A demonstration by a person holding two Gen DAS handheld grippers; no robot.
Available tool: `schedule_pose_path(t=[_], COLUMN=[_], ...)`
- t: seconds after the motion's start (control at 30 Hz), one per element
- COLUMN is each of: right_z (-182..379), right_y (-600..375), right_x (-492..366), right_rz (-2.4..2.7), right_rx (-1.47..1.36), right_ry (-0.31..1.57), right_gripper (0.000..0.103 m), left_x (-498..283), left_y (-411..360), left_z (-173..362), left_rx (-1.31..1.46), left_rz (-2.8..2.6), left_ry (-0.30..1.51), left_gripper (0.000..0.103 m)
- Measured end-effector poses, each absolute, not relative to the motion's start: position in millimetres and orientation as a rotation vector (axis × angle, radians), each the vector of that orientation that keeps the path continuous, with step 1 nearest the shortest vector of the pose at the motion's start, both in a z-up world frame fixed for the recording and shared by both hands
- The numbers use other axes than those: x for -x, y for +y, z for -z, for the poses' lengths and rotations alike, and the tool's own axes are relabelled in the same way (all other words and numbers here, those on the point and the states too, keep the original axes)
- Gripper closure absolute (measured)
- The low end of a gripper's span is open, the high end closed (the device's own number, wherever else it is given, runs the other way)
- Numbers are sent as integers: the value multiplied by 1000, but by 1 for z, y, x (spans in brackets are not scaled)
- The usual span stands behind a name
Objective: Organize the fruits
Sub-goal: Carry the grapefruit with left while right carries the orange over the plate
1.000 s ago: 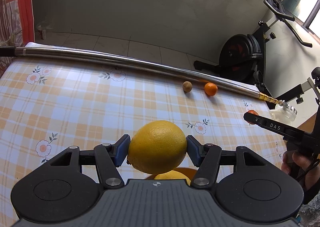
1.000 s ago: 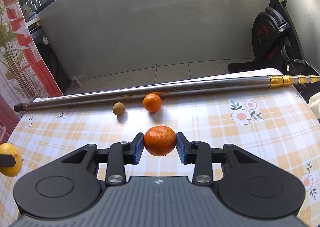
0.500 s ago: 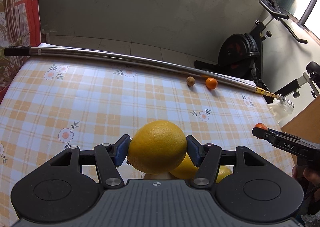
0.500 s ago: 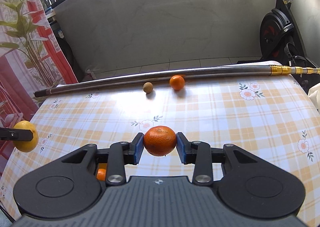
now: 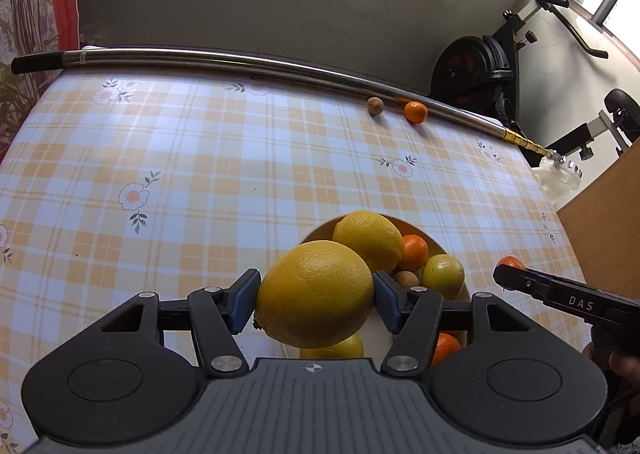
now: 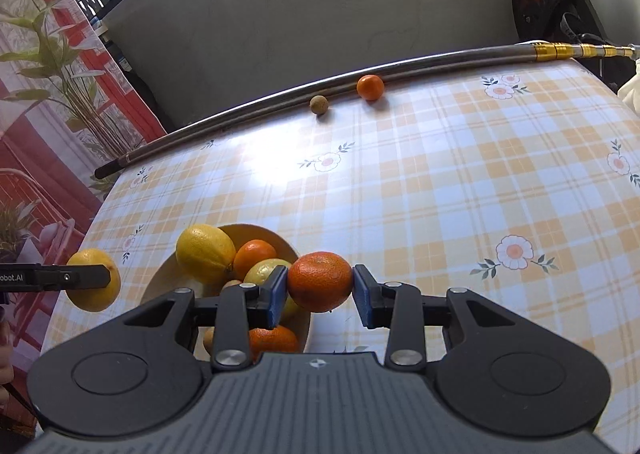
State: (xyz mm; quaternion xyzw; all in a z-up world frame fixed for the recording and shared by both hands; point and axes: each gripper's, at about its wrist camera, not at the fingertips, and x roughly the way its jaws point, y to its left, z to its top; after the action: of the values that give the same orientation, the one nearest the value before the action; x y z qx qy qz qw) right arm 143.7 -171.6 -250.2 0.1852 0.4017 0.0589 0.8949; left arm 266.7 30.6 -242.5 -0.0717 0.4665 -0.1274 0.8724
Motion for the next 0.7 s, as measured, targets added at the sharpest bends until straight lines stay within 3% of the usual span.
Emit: schedule_pose_path(t=[0.7], right_z=[245], right_y=[-164], right_x=[-125], right_rz=[-159], right_rx=[-361], right_ry=[818], right_gripper=[65], left_x=[-251], left_y=[-34], left_z=[263], left_rx=[4], left_rz=[466], left_ry=[1060], left_gripper=[39])
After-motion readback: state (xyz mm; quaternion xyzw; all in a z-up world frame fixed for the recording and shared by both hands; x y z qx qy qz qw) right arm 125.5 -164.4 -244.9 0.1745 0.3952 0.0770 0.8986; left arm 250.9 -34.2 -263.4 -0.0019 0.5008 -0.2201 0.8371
